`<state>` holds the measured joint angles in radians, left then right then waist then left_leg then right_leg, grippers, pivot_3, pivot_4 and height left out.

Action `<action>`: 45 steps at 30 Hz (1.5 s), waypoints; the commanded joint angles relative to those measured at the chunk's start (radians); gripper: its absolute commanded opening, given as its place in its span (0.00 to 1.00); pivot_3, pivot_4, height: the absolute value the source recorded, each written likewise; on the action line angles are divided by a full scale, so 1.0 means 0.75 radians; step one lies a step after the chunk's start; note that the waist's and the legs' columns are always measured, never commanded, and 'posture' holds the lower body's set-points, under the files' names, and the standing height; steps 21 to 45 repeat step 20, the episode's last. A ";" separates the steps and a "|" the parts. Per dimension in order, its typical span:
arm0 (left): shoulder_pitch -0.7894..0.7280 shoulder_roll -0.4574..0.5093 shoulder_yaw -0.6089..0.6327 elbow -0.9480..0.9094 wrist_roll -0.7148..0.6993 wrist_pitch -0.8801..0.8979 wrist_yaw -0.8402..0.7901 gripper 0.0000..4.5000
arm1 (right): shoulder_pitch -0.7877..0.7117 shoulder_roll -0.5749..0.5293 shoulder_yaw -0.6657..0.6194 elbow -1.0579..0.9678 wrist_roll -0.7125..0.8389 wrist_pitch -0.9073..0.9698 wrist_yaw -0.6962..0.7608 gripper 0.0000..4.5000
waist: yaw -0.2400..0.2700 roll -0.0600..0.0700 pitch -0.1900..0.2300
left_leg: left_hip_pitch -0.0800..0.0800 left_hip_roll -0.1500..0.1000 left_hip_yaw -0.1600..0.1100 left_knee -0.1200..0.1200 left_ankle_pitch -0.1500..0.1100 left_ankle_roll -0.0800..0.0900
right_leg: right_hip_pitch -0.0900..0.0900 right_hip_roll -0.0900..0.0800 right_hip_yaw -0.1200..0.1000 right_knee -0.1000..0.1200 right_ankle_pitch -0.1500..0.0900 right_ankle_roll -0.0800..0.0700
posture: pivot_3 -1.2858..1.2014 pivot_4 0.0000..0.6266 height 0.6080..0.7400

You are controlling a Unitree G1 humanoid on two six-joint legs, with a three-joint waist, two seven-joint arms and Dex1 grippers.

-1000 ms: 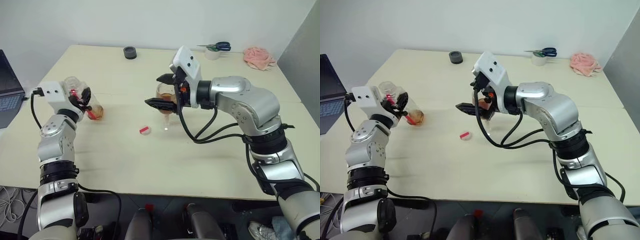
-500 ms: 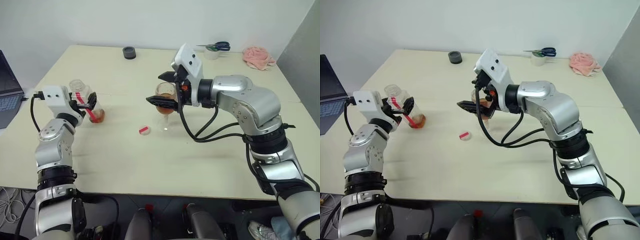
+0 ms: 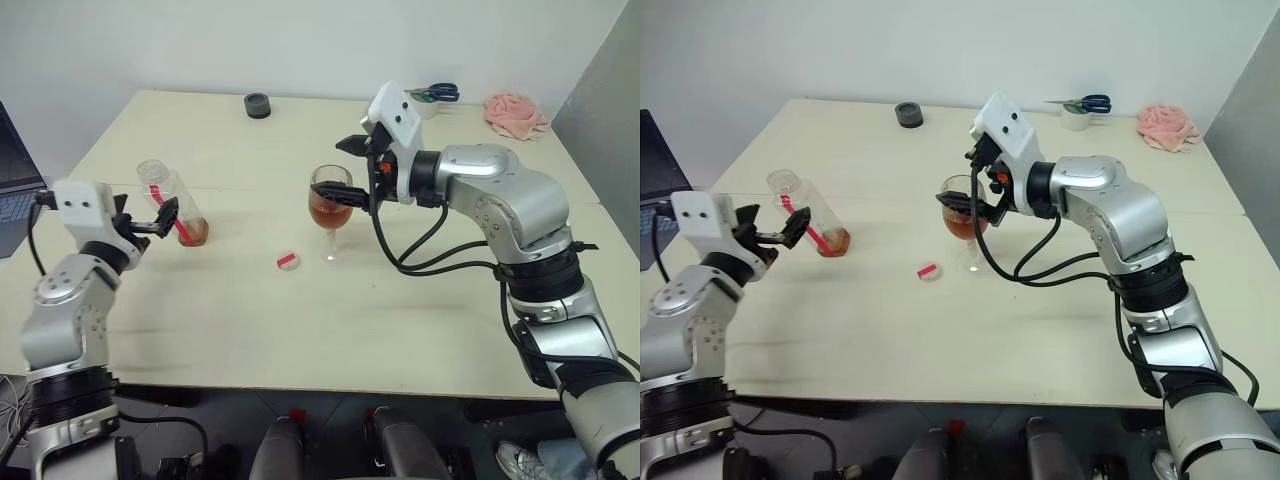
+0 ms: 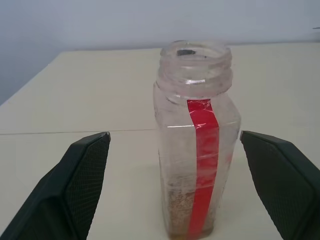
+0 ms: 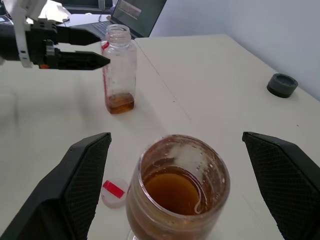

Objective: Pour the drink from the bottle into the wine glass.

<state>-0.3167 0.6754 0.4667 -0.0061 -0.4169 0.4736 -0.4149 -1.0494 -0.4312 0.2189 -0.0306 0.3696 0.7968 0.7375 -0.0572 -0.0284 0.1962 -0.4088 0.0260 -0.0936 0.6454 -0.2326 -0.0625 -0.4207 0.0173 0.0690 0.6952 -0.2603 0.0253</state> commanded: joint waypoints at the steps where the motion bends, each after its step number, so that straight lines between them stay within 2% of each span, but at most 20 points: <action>1: 0.046 0.103 0.078 -0.191 -0.119 0.072 -0.134 0.99 | -0.012 -0.075 -0.087 -0.004 -0.016 -0.070 0.044 1.00 | 0.000 0.000 0.000 | 0.000 0.000 0.000 0.000 0.000 0.000 | 0.000 0.000 0.000 0.000 0.000 0.000 | 0.52 0.24 1.00; 4: 0.046 0.163 0.114 -0.295 -0.252 0.143 -0.233 0.99 | 0.023 -0.154 -0.170 -0.012 0.033 -0.117 0.124 1.00 | 0.010 0.000 0.000 | 0.000 -0.001 0.000 0.000 0.000 0.000 | 0.001 0.000 0.000 -0.002 0.000 0.000 | 0.52 0.24 1.00; 8: 0.052 0.243 0.137 -0.427 -0.495 0.249 -0.433 0.99 | 0.190 -0.289 -0.300 -0.097 0.186 -0.214 0.392 1.00 | 0.018 0.000 0.000 | -0.001 -0.001 0.000 -0.001 0.000 0.000 | 0.003 0.000 -0.001 -0.010 0.000 0.000 | 0.52 0.24 1.00; 13: 0.058 0.309 0.110 -0.412 -0.565 0.288 -0.554 0.99 | 0.402 -0.408 -0.389 -0.077 0.238 -0.351 0.593 1.00 | 0.012 0.001 0.001 | 0.001 0.000 0.005 -0.003 0.000 0.000 | 0.003 0.001 0.002 -0.012 0.000 0.000 | 0.52 0.24 1.00; 17: 0.034 0.338 0.086 -0.388 -0.561 0.288 -0.596 0.99 | 0.423 -0.434 -0.427 -0.070 0.259 -0.352 0.586 1.00 | -0.004 0.003 0.002 | 0.002 0.003 0.009 -0.001 0.000 0.000 | 0.003 0.005 0.005 -0.011 -0.003 0.006 | 0.52 0.24 1.00; 45: 0.028 0.342 0.063 -0.368 -0.521 0.245 -0.616 0.99 | 0.434 -0.424 -0.424 -0.089 0.258 -0.350 0.579 1.00 | -0.005 0.003 0.002 | 0.005 0.004 0.009 -0.003 0.000 0.000 | 0.003 0.007 0.006 -0.010 -0.004 0.005 | 0.52 0.24 1.00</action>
